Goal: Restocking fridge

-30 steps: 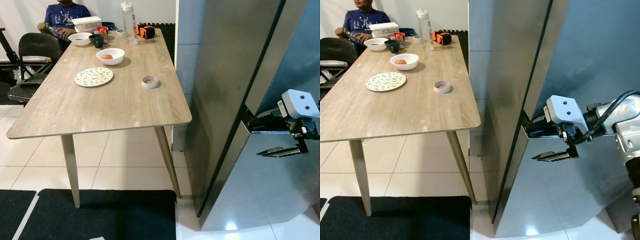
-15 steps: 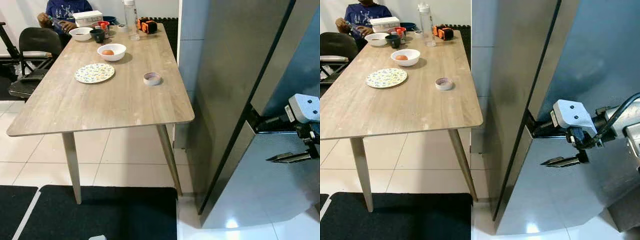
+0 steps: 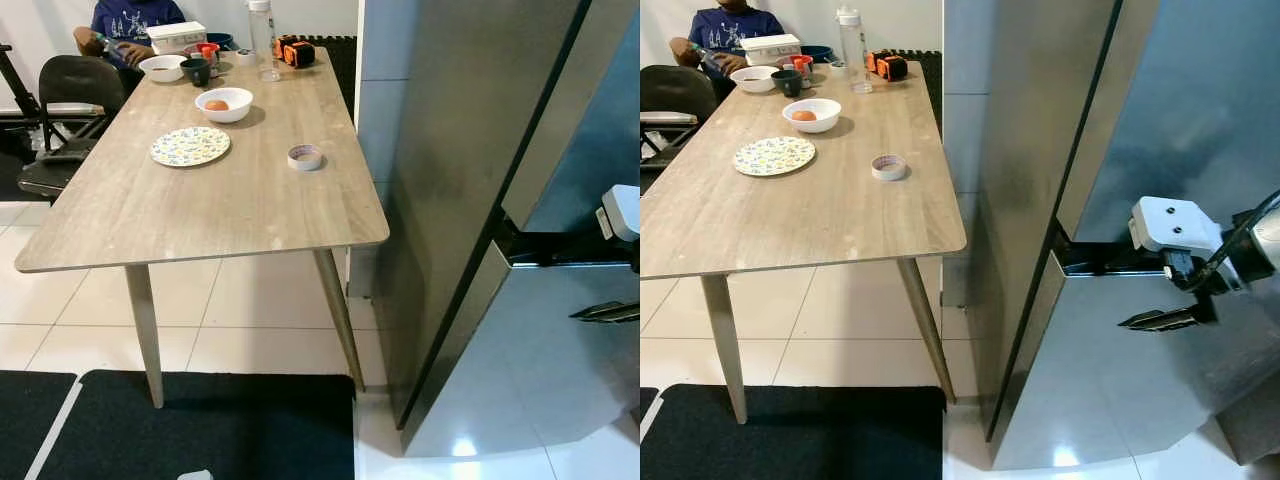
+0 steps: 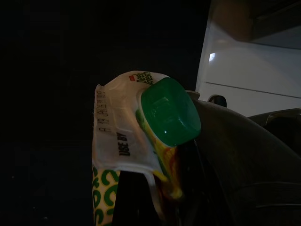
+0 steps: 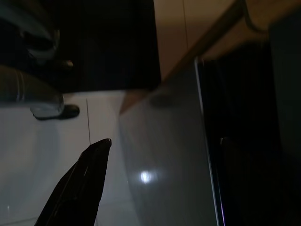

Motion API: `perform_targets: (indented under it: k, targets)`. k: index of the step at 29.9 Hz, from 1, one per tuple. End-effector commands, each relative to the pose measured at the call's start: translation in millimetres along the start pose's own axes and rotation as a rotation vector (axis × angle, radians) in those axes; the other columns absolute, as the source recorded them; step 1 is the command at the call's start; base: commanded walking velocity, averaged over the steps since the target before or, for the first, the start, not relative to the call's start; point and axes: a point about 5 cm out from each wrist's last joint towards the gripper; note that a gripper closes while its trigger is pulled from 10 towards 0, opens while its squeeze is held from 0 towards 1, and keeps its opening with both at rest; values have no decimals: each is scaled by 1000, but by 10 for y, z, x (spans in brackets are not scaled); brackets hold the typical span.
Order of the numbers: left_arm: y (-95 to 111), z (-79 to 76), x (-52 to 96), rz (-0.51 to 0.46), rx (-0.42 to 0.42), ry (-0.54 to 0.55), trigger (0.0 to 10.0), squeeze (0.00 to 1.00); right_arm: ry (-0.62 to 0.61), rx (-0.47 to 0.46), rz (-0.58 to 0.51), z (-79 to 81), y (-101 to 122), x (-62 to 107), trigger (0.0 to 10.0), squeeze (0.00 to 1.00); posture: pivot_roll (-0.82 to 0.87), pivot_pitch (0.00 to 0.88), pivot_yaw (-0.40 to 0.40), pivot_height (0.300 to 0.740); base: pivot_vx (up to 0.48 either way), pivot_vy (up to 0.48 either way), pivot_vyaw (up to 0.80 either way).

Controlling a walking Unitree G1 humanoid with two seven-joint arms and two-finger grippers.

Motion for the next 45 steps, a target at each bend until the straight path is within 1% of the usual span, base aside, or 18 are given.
perform_targets:
  k: [1, 4, 13, 18, 19, 25, 29, 33, 37, 38, 45]
  targets:
    - [-157, -143, 17, 54, 22, -49, 10000, 0, -22, 8, 35, -1, -22, 50, 10000, 0, -108, 97, -36, 740, 0, 0, 0]
    - [-154, -137, 17, 53, 22, -47, 10000, 0, -14, 11, 67, 18, -47, 14, 10000, 0, -109, 97, -37, 740, 0, 0, 0]
    - [-148, -132, 16, 51, 21, -47, 10000, 0, 52, 35, 91, 69, -62, -63, 10000, 0, -109, 97, -37, 740, 0, 0, 0]
    - [-151, -134, 17, 52, 22, -47, 10000, 0, 72, 46, 71, 86, -31, -78, 10000, 0, -109, 97, -37, 740, 0, 0, 0]
    - [-153, -137, 17, 53, 22, -48, 10000, 0, 58, 51, 36, 63, 11, -67, 10000, 0, -109, 97, -37, 740, 0, 0, 0]
    - [-156, -141, 17, 54, 22, -48, 10000, 0, 27, 53, -15, 27, 58, -60, 10000, 0, -107, 97, -43, 740, 0, 0, 0]
    - [-160, -136, 20, 56, 21, -45, 10000, 0, -33, 37, -21, -18, 27, -70, 10000, 0, -106, 95, -43, 740, 0, 0, 0]
    - [-158, -132, 20, 55, 20, -44, 10000, 0, -38, 34, -22, -15, 21, -80, 10000, 0, -106, 95, -43, 740, 0, 0, 0]
    - [-156, -129, 20, 54, 21, -44, 10000, 0, -53, 29, -1, -21, -8, -99, 10000, 0, -106, 95, -43, 740, 0, 0, 0]
    - [-155, -129, 20, 53, 21, -45, 10000, 0, -75, 21, 24, -33, -39, -120, 10000, 0, -106, 95, -43, 740, 0, 0, 0]
    - [-158, -134, 20, 53, 23, -47, 10000, 0, -92, 14, 87, -25, -114, -179, 10000, 0, -105, 96, -41, 740, 0, 0, 0]
Point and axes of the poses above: a point about 5 cm out from each wrist's last joint towards the gripper, its own x axis pointing back from the gripper into the wrist, its own y axis along the axis of the wrist's last joint, z = x × y, and after that the axes turned 13 degrees about -x, right-handed
